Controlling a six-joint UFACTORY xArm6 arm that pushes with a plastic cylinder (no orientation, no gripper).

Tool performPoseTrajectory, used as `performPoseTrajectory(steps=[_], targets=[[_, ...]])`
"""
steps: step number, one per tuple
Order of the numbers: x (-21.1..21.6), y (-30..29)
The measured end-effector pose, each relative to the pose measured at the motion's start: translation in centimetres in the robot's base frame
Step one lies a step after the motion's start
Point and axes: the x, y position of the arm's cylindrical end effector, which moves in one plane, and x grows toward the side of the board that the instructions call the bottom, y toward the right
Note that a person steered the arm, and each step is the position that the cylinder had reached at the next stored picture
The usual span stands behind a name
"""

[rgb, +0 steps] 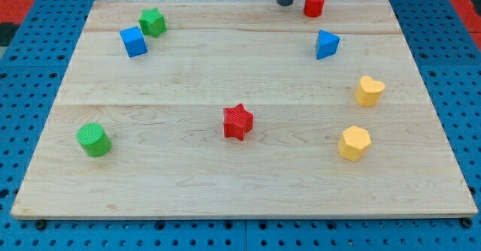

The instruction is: Push the blue triangle to the bottom left of the red circle

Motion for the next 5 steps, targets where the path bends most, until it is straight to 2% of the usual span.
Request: performPoseTrajectory(steps=[1,3,5], targets=[[-0.1,3.6],[0.1,4.9],[6.8,3.1]])
